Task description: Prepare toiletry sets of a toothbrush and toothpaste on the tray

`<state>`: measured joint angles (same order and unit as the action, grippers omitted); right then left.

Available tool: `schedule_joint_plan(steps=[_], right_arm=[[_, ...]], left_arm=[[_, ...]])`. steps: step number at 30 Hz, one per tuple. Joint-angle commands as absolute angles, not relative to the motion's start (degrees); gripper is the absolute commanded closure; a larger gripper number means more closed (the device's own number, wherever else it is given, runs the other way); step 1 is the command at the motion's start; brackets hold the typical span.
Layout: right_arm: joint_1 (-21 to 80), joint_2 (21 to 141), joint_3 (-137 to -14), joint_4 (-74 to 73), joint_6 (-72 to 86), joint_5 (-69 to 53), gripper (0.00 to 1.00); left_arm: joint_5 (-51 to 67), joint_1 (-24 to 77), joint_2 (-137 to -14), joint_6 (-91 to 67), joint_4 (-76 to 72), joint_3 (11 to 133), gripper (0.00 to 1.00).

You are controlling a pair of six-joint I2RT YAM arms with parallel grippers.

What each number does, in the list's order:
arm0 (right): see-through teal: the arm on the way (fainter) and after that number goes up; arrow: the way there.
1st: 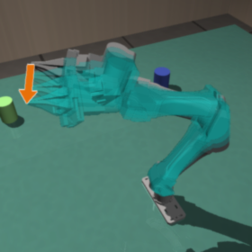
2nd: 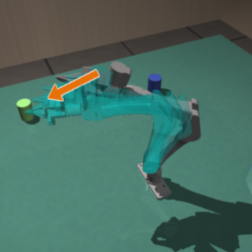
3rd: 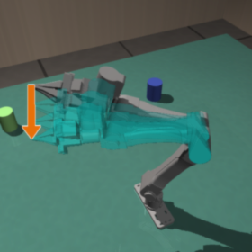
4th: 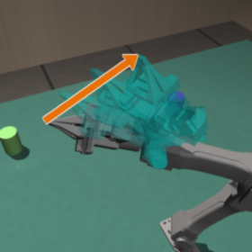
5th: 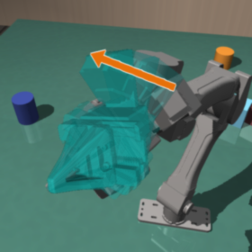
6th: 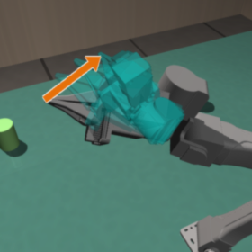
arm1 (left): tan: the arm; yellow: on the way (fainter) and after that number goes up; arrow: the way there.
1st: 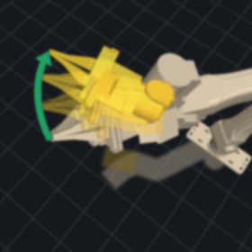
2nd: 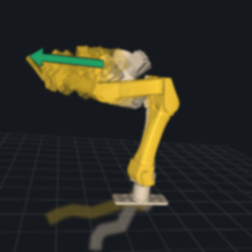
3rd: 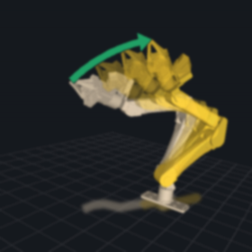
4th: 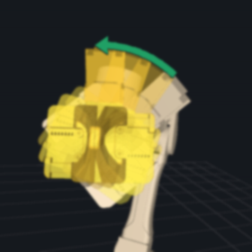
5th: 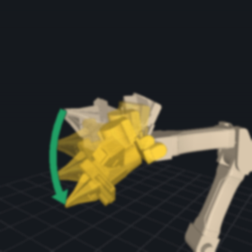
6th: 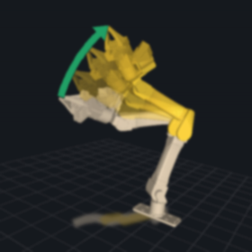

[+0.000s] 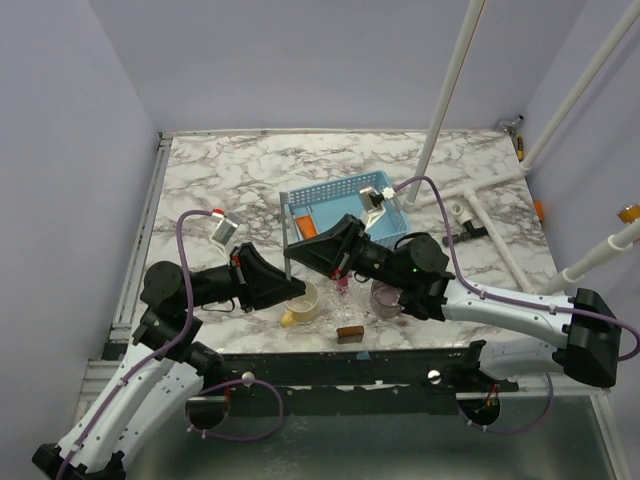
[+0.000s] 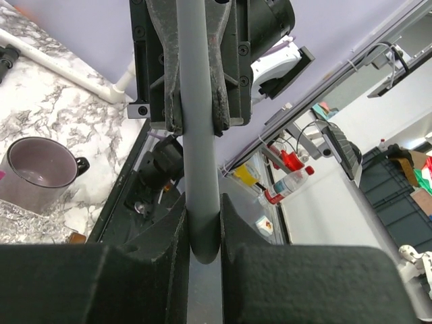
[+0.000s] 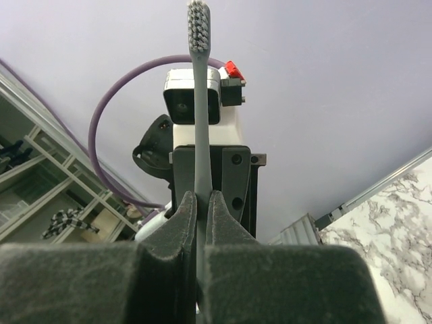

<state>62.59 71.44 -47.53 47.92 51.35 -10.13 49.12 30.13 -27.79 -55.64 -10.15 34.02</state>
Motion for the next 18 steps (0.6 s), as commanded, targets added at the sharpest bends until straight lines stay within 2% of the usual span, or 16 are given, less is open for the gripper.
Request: schedule_joint_plan(steps=[1,5,7,10,18], right_arm=[[62.44,70.05,-47.35,45.8,48.61,-7.87,0.92],[62.46,68.37,-49.25,38.96,45.39,-8.22,0.58],[62.48,67.5,-51.02,33.78,42.53,-9.05,0.5],[62.43,66.13,-53.8,25.59,38.26,-8.74,0.43],[62.37,65.07,-60.76,9.64,29.6,-14.84,0.37]], left_arm=[[49.61,30.32,-27.2,-53.69,-9.2,34.6,1.0],[50.9,30.32,-27.57,-52.45,-6.73,34.94,1.0],[51.39,30.32,-27.4,-51.91,-5.41,34.67,1.0],[51.49,30.32,-26.41,-50.29,-2.56,34.63,1.0],[53.89,30.32,-22.85,-42.47,10.29,35.99,1.0]])
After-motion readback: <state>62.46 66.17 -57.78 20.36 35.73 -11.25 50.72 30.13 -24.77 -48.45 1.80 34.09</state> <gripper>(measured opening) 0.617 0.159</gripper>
